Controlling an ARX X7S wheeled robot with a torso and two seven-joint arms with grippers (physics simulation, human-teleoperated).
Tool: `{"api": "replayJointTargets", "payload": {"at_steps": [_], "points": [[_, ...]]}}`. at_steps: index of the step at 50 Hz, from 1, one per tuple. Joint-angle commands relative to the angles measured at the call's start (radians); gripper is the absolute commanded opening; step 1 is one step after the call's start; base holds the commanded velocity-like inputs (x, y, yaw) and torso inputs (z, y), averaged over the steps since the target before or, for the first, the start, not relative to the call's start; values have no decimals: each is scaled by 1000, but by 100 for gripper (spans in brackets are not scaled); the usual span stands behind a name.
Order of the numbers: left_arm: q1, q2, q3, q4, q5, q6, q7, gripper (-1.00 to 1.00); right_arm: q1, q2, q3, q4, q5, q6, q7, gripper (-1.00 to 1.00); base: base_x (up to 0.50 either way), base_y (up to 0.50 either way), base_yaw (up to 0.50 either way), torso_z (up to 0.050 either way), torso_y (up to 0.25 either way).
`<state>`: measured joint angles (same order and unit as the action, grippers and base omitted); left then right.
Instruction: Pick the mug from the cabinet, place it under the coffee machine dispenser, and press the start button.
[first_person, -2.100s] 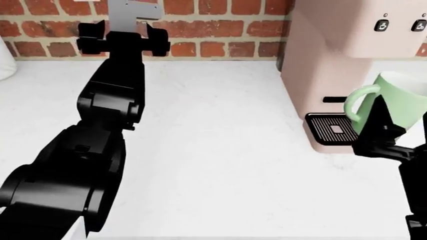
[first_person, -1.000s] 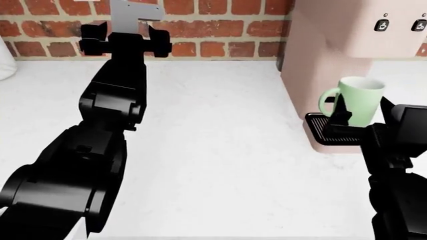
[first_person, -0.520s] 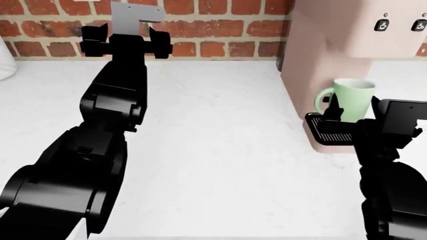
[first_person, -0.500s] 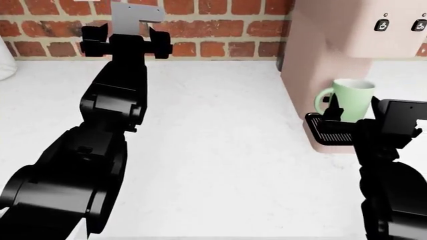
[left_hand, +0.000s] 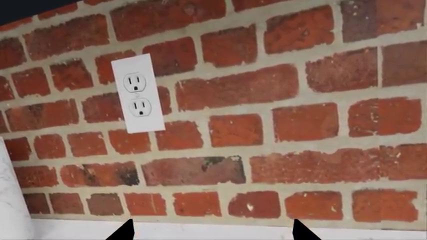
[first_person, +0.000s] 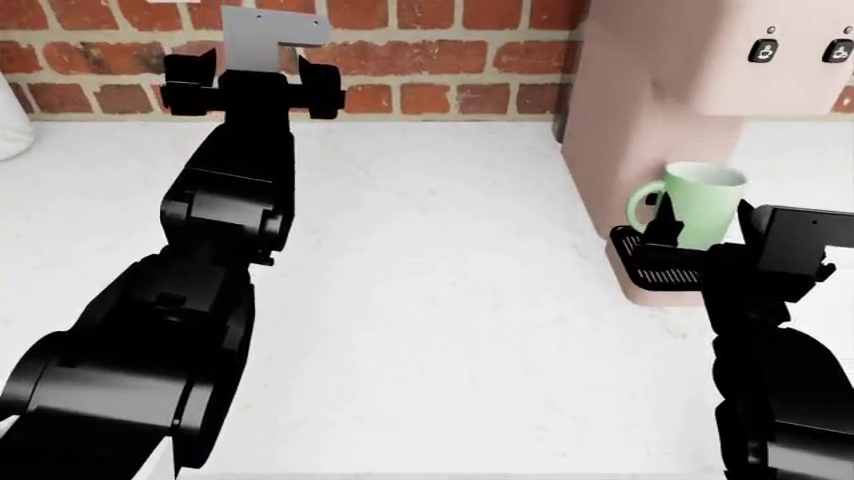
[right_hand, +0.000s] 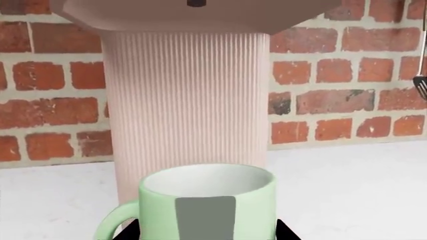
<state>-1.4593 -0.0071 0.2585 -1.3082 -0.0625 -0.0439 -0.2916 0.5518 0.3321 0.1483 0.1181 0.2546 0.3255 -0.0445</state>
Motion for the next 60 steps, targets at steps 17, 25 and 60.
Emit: {"api": "replayJointTargets", "payload": {"at_steps": [17,25,60], "points": [[9,4,32,0,-31,0,-4,100,-84,-18,9,-118,-3,51,22,100,1,0,0,0,0],[12,4,56,0,-54,2,-6,100,-128,-27,21,-182,-36,33,82,100,0,0,0,0,0],[12,2,67,0,-72,1,1,100,-268,57,35,-1033,24,458,215,-100,0,0,0,0,0]]}}
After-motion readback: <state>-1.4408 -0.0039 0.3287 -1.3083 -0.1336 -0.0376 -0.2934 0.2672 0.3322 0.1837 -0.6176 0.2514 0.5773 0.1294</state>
